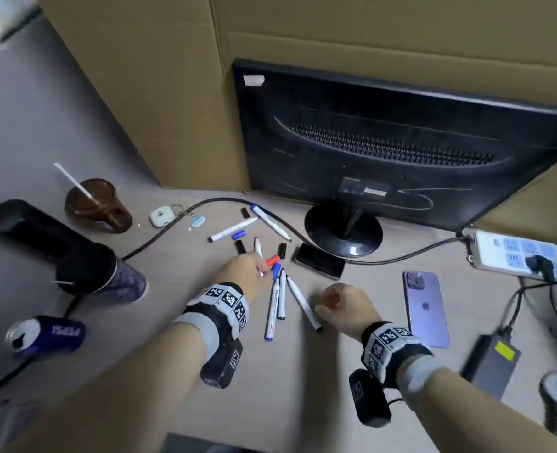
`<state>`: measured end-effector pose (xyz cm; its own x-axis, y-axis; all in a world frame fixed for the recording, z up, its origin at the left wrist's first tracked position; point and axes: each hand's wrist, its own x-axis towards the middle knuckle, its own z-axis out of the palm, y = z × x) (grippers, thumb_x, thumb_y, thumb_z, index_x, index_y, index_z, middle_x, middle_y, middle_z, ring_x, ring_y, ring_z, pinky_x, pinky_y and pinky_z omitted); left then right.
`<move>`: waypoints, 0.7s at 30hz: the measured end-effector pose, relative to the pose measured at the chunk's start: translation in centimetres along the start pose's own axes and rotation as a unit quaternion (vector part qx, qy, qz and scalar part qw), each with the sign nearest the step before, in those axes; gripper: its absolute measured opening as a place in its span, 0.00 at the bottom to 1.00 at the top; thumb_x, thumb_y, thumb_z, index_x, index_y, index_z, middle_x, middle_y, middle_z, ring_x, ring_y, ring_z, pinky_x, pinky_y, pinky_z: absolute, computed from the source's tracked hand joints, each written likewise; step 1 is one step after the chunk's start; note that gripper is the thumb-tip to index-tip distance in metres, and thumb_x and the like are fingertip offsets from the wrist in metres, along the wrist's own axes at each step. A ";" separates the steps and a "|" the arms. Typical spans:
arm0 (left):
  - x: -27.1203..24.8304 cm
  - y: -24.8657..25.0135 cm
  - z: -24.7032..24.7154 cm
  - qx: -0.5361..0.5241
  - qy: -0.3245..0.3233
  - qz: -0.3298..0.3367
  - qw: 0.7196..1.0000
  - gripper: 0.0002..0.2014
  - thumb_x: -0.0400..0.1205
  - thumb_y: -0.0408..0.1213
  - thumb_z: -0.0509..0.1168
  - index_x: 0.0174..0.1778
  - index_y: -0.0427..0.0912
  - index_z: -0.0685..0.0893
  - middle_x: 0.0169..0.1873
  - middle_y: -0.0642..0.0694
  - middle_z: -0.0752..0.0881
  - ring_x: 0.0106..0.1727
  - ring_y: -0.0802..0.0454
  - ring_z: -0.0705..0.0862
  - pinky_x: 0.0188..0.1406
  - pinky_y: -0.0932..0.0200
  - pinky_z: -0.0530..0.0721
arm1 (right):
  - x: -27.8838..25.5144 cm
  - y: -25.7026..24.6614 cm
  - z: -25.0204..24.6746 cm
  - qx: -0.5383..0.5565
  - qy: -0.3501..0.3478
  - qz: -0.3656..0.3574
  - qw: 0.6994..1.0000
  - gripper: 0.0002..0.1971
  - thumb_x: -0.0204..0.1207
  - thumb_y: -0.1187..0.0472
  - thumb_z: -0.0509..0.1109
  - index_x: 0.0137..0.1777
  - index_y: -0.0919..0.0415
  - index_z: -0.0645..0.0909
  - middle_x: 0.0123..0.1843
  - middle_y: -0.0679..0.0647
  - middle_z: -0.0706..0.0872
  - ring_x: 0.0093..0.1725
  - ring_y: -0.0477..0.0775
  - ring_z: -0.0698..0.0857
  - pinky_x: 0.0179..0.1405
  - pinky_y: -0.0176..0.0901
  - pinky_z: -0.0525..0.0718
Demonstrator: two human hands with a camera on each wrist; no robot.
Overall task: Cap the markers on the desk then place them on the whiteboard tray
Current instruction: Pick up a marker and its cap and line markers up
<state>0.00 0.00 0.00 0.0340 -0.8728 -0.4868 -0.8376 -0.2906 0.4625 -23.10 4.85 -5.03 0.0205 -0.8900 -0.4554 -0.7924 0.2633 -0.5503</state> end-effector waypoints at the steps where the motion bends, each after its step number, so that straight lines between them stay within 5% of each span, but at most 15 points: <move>1: 0.4 -0.5 0.2 0.000 -0.003 -0.005 1.000 0.08 0.80 0.51 0.70 0.40 0.52 0.84 0.46 0.54 0.92 0.51 0.47 0.90 0.53 0.54 0.88 | 0.4 0.0 0.7 0.002 0.004 0.002 1.000 0.10 0.73 0.55 0.80 0.51 0.57 0.88 0.45 0.51 0.91 0.44 0.54 0.88 0.46 0.39 0.84; 3: 1.2 -1.5 0.5 0.010 -0.001 -0.017 1.000 0.09 0.79 0.51 0.71 0.41 0.51 0.84 0.45 0.54 0.91 0.50 0.48 0.90 0.52 0.55 0.88 | 0.9 -0.7 1.5 0.011 0.019 0.009 1.000 0.08 0.73 0.57 0.79 0.49 0.59 0.87 0.41 0.51 0.90 0.38 0.52 0.86 0.38 0.34 0.82; 6: 1.6 -2.6 0.6 0.018 -0.016 -0.019 1.000 0.11 0.78 0.52 0.72 0.37 0.51 0.81 0.45 0.53 0.91 0.49 0.47 0.90 0.53 0.52 0.89 | 1.3 -1.5 3.1 -0.003 0.035 0.018 0.999 0.10 0.71 0.55 0.79 0.50 0.57 0.87 0.46 0.55 0.91 0.47 0.59 0.89 0.50 0.48 0.88; 9: 1.9 -3.0 0.4 0.033 -0.024 -0.013 0.999 0.11 0.80 0.52 0.72 0.39 0.50 0.82 0.44 0.54 0.91 0.48 0.47 0.89 0.52 0.51 0.89 | 1.8 -1.6 3.5 -0.014 0.034 0.028 0.999 0.10 0.71 0.56 0.77 0.51 0.56 0.86 0.47 0.55 0.92 0.49 0.60 0.89 0.52 0.50 0.88; 13: 2.4 -2.4 -0.2 0.035 -0.025 -0.006 0.999 0.09 0.81 0.50 0.71 0.42 0.50 0.83 0.41 0.56 0.89 0.44 0.52 0.88 0.47 0.56 0.88 | 1.3 -2.0 2.2 0.004 -0.008 0.066 0.998 0.09 0.63 0.57 0.76 0.44 0.54 0.85 0.41 0.52 0.92 0.40 0.59 0.92 0.41 0.52 0.92; 17: 3.9 -0.7 -0.8 0.024 -0.024 0.019 0.999 0.06 0.85 0.46 0.67 0.46 0.49 0.85 0.30 0.58 0.83 0.27 0.67 0.80 0.29 0.63 0.78 | 0.2 -2.5 -0.1 0.121 -0.005 0.061 0.991 0.09 0.66 0.68 0.78 0.46 0.62 0.84 0.33 0.51 0.89 0.28 0.49 0.87 0.28 0.32 0.84; 19: 5.0 0.4 -0.8 0.034 -0.021 0.031 0.999 0.08 0.86 0.49 0.65 0.47 0.50 0.85 0.36 0.56 0.85 0.27 0.64 0.82 0.29 0.63 0.80 | -0.2 -2.8 -1.1 0.150 -0.022 0.042 0.987 0.07 0.68 0.71 0.76 0.46 0.64 0.85 0.30 0.55 0.88 0.28 0.52 0.84 0.29 0.31 0.81; 21: 6.4 1.3 -0.4 0.047 -0.020 0.030 0.998 0.08 0.86 0.50 0.64 0.52 0.51 0.85 0.47 0.54 0.87 0.35 0.55 0.89 0.40 0.57 0.88 | -0.2 -2.7 -1.8 0.176 -0.022 0.039 0.983 0.07 0.69 0.71 0.74 0.46 0.63 0.86 0.30 0.62 0.88 0.29 0.54 0.85 0.31 0.35 0.82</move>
<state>-0.64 -6.08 -2.20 -0.0381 -0.8712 -0.4894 -0.8852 -0.1978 0.4211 -22.05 3.63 -2.26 0.0014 -0.8470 -0.5316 -0.5327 0.4493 -0.7172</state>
